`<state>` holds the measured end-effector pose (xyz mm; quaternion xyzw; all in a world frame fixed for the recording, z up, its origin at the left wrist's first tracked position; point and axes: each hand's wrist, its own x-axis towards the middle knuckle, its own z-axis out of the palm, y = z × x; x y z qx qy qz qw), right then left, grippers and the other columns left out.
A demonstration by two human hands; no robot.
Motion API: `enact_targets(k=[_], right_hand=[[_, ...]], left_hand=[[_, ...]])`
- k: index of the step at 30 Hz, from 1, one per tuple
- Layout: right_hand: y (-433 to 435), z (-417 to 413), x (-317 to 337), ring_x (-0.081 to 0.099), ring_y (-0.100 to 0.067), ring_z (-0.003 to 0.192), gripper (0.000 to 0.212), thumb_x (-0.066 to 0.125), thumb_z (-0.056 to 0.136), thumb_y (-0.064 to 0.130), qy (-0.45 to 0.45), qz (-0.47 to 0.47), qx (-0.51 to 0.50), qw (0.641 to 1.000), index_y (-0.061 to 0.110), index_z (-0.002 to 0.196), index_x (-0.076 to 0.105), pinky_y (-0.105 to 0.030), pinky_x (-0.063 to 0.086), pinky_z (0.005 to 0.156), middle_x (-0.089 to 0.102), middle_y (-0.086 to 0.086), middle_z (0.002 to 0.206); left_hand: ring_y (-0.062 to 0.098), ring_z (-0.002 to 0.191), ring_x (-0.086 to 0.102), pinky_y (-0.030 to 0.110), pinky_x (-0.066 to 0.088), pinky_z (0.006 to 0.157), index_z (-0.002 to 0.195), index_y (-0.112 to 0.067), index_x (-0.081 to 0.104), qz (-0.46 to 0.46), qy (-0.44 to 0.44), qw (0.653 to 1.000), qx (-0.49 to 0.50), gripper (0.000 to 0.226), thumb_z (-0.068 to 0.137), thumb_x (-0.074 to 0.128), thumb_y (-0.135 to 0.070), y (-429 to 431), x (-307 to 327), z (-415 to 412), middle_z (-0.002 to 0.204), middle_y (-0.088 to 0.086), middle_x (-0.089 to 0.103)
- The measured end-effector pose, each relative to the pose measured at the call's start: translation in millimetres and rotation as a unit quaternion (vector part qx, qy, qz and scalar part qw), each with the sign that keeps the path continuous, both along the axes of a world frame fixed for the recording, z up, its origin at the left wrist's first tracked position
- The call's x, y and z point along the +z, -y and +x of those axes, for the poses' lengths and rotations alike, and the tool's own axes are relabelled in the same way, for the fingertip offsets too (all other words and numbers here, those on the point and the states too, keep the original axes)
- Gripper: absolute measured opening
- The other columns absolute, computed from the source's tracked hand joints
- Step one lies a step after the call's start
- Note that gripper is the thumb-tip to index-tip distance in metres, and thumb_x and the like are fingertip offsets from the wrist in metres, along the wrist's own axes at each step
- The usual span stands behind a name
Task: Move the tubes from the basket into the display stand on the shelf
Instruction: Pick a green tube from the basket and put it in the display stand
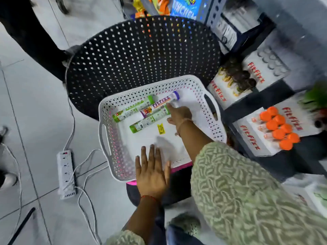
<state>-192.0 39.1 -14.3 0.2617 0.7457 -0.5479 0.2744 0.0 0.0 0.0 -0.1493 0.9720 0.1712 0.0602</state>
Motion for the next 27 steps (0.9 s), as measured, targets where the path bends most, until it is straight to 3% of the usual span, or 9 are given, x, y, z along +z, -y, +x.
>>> enact_targets(k=[2, 6, 9, 10, 15, 17, 21, 23, 27], right_hand=[[11, -4, -4, 0.064, -0.037, 0.105, 0.063, 0.073, 0.073, 0.038, -0.024, 0.03, -0.032, 0.999, -0.009, 0.113, 0.059, -0.045, 0.055, 0.09, 0.066, -0.025, 0.115], [12, 0, -2, 0.067, -0.035, 0.098, 0.049, 0.075, 0.07, 0.031, -0.031, 0.02, -0.039, 0.999, -0.006, 0.101, 0.067, -0.047, 0.055, 0.089, 0.071, -0.024, 0.107], [-14, 7, 7, 0.066, -0.031, 0.079, 0.015, 0.076, 0.066, 0.014, -0.055, -0.05, -0.121, 0.99, 0.009, 0.07, 0.062, -0.053, 0.055, 0.086, 0.07, -0.016, 0.078], [-26, 10, 14, 0.063, -0.028, 0.073, 0.021, 0.077, 0.065, 0.009, -0.066, -0.07, -0.141, 0.985, 0.014, 0.064, 0.056, -0.052, 0.056, 0.085, 0.065, -0.01, 0.067], [-106, 29, 80, 0.061, -0.005, 0.06, 0.04, 0.076, 0.066, -0.005, -0.155, -0.123, -0.139, 0.97, -0.003, 0.104, 0.062, -0.014, 0.054, 0.054, 0.062, 0.001, 0.073], [-150, 44, 122, 0.06, 0.001, 0.052, 0.041, 0.074, 0.068, -0.006, -0.19, -0.109, -0.163, 0.962, -0.008, 0.107, 0.061, -0.013, 0.052, 0.053, 0.064, -0.001, 0.073], [-244, 82, 214, 0.059, 0.001, 0.044, 0.029, 0.067, 0.071, -0.013, -0.284, -0.093, -0.217, 0.929, -0.014, 0.1, 0.063, -0.013, 0.053, 0.05, 0.068, 0.012, 0.046], [-290, 107, 261, 0.06, -0.003, 0.047, 0.013, 0.068, 0.072, -0.008, -0.32, -0.06, -0.229, 0.917, -0.002, 0.084, 0.069, -0.019, 0.054, 0.055, 0.066, 0.013, 0.042], [-369, 160, 342, 0.059, -0.003, 0.044, 0.018, 0.074, 0.069, -0.001, -0.393, 0.04, -0.295, 0.87, -0.004, 0.086, 0.068, -0.015, 0.053, 0.047, 0.065, 0.01, 0.043]], left_hand=[[0.042, 0.123, 0.042, 0.036, 0.004, 0.109, 0.12, -0.002, 0.055, -0.01, -0.023, 1.0, 0.008, 0.072, 0.095, 0.004, -0.046, 0, -2, 1, 0.128, 0.017, 0.056], [0.041, 0.125, 0.038, 0.035, 0.003, 0.109, 0.121, -0.002, 0.054, -0.013, -0.027, 1.0, 0.005, 0.072, 0.095, 0.004, -0.047, 0, -2, 2, 0.129, 0.017, 0.055], [0.04, 0.126, 0.037, 0.036, 0.004, 0.11, 0.124, -0.001, 0.051, -0.005, -0.009, 1.0, -0.005, 0.074, 0.094, 0.003, -0.049, 0, 3, 2, 0.131, 0.019, 0.053], [0.042, 0.125, 0.038, 0.037, 0.006, 0.109, 0.124, 0.0, 0.051, -0.002, -0.005, 1.0, -0.004, 0.075, 0.094, 0.003, -0.05, 0, 4, 2, 0.13, 0.02, 0.053], [0.042, 0.132, 0.03, 0.05, 0.02, 0.109, 0.13, 0.003, 0.04, 0.054, -0.004, 0.999, 0.001, 0.088, 0.087, -0.003, -0.06, -6, 20, 2, 0.139, 0.025, 0.041], [0.044, 0.132, 0.028, 0.054, 0.024, 0.108, 0.129, 0.007, 0.04, 0.093, -0.022, 0.995, -0.027, 0.092, 0.086, -0.005, -0.062, -21, 35, -5, 0.139, 0.029, 0.038], [0.05, 0.127, 0.034, 0.058, 0.029, 0.104, 0.124, 0.01, 0.044, 0.145, -0.112, 0.974, -0.134, 0.065, 0.09, 0.022, -0.04, -94, 81, -41, 0.134, 0.033, 0.042], [0.051, 0.125, 0.035, 0.057, 0.028, 0.104, 0.124, 0.011, 0.044, 0.175, -0.162, 0.949, -0.206, 0.059, 0.088, 0.026, -0.032, -145, 109, -59, 0.132, 0.035, 0.043], [0.048, 0.126, 0.037, 0.05, 0.026, 0.106, 0.128, 0.009, 0.04, 0.19, -0.231, 0.879, -0.371, 0.055, 0.089, 0.028, -0.029, -247, 154, -70, 0.134, 0.033, 0.042]])
